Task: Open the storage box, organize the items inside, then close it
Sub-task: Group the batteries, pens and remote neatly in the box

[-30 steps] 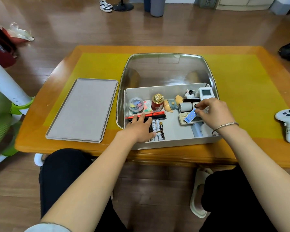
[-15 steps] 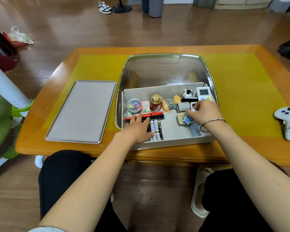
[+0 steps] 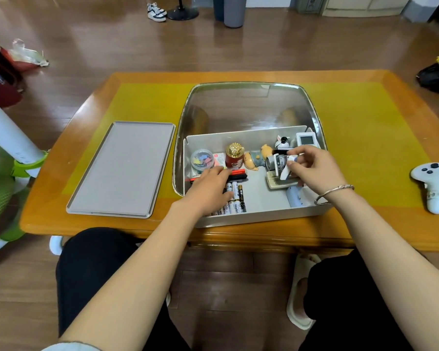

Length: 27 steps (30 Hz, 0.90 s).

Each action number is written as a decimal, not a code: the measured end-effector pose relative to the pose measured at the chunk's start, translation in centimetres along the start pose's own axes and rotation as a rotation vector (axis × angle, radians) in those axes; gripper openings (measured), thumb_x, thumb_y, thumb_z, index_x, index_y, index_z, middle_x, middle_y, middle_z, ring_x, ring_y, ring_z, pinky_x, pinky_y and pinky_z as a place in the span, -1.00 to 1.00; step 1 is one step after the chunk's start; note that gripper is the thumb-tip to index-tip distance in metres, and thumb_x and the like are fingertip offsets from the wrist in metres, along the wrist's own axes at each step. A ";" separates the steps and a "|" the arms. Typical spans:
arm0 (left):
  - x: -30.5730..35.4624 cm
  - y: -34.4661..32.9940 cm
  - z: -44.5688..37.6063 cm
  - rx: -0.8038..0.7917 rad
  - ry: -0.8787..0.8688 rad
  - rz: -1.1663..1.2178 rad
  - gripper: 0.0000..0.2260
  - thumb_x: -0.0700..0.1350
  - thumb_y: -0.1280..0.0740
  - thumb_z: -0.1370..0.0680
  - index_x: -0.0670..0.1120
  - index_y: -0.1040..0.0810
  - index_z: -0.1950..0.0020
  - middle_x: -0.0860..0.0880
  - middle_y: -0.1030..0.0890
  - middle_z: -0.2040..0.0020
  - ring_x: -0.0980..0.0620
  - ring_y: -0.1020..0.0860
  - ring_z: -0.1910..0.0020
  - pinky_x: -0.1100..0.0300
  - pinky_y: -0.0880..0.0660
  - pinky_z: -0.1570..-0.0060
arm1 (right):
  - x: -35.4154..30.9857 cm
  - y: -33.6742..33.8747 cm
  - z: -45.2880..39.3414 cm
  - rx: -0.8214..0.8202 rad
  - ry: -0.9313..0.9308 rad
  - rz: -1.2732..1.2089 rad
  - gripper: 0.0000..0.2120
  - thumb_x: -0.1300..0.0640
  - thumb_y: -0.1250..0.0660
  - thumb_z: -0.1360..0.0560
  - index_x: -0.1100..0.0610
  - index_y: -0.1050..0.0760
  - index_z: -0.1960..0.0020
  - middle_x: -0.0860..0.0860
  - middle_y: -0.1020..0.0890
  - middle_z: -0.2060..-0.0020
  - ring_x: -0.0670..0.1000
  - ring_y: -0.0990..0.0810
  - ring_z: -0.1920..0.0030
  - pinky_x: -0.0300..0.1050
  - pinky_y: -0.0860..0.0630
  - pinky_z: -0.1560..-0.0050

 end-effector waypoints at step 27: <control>-0.8 1.9 0.4 0.165 0.078 0.361 -0.54 -0.08 -0.44 -0.46 -0.04 -0.38 -0.31 -0.03 -0.47 -0.28 0.01 -0.48 -0.20 0.09 -0.45 -0.18 | 1.1 3.6 -0.4 0.190 -0.161 0.510 -0.75 -0.10 -0.37 -0.44 0.06 -0.54 0.03 0.03 -0.65 0.10 0.12 -0.60 0.04 -0.04 -0.53 0.07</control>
Point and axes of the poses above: each hand's wrist, its own z-axis away from the middle knuckle, its own y-axis out of the back of the hand, x = y × z, the point moved 3 cm from there along -z, towards the middle knuckle
